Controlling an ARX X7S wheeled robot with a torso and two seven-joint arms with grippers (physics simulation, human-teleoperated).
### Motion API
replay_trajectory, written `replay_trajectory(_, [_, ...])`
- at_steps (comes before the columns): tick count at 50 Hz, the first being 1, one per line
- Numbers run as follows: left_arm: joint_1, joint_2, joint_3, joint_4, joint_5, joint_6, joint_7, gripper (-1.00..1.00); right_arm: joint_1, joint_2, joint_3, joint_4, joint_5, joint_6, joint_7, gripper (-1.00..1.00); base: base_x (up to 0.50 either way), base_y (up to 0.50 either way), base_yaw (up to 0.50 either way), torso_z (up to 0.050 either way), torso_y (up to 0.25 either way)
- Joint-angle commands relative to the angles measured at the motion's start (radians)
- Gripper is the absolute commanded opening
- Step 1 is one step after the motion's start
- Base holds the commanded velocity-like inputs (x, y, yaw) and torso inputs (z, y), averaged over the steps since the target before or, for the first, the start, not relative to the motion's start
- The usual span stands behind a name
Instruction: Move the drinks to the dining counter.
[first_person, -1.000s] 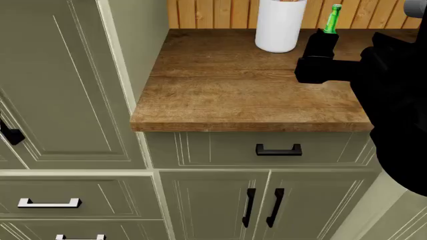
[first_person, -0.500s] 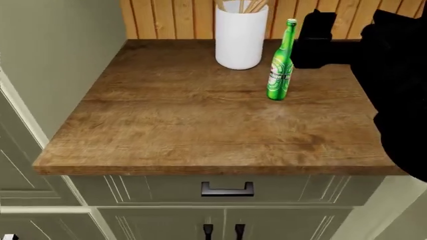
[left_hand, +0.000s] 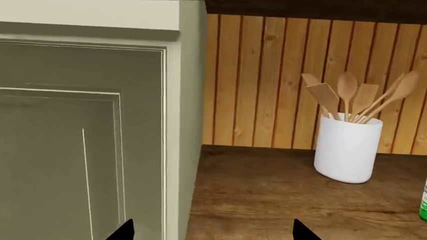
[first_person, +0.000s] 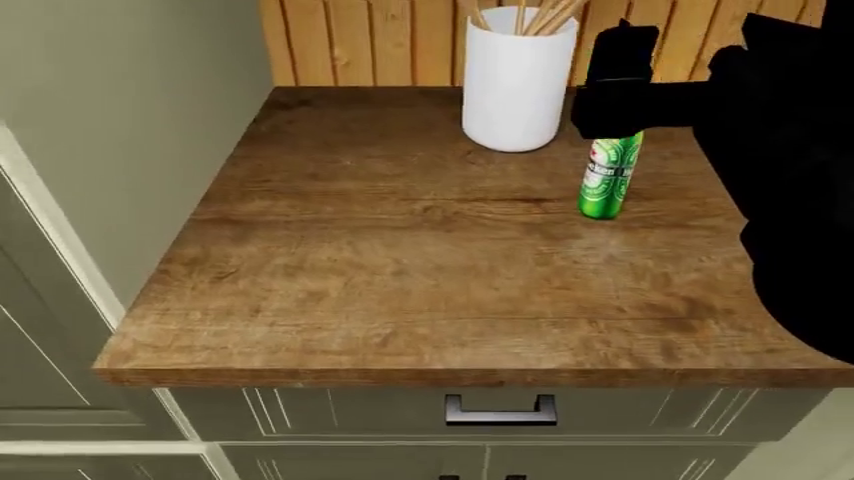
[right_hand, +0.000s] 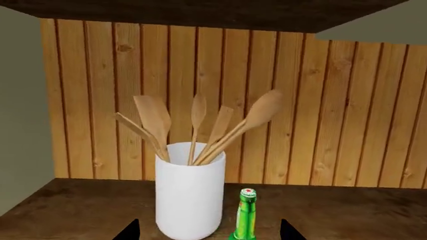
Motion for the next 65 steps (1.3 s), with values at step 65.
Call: replay_trajectory(65, [0.024, 0.011, -0.009, 0.004, 0.024, 0.0, 0.026, 1.0, -0.05, -0.006, -0.015, 0.151, 0.199, -0.065, 0.19, 1.0, 0.08, 0.02, 0.0, 0.0, 0.0])
